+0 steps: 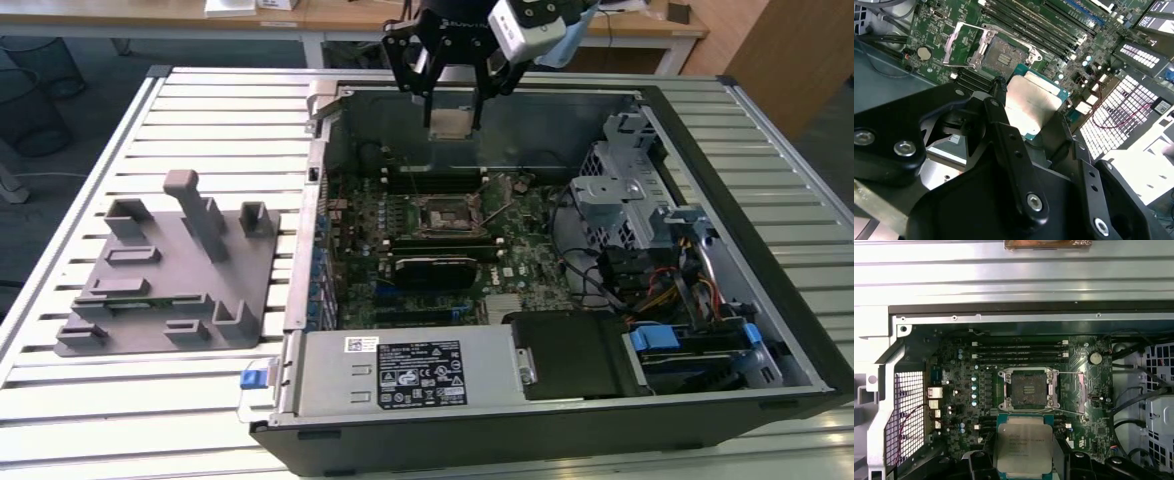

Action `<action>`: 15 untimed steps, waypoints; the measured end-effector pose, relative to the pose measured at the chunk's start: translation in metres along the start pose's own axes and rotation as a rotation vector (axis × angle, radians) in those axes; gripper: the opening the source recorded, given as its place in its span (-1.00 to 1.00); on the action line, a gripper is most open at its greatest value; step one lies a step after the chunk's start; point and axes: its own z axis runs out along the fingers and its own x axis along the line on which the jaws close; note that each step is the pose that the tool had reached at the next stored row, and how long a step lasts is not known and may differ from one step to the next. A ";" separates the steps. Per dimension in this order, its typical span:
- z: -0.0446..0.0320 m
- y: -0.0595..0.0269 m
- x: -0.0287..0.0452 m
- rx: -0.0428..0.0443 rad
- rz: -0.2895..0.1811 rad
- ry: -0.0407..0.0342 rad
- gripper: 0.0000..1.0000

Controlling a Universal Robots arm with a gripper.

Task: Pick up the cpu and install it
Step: 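Place the cpu into insertion slot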

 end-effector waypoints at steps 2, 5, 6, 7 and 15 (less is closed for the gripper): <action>0.0000 0.0000 0.0000 0.0005 0.000 0.0000 0.05; 0.0001 0.0000 0.0000 0.0006 0.020 -0.0008 0.05; 0.0002 0.0000 0.0000 0.0006 0.034 -0.0012 0.05; 0.0004 0.0000 0.0000 0.0004 0.049 -0.0018 0.05; 0.0020 0.0005 0.0001 -0.0004 0.158 -0.0061 0.05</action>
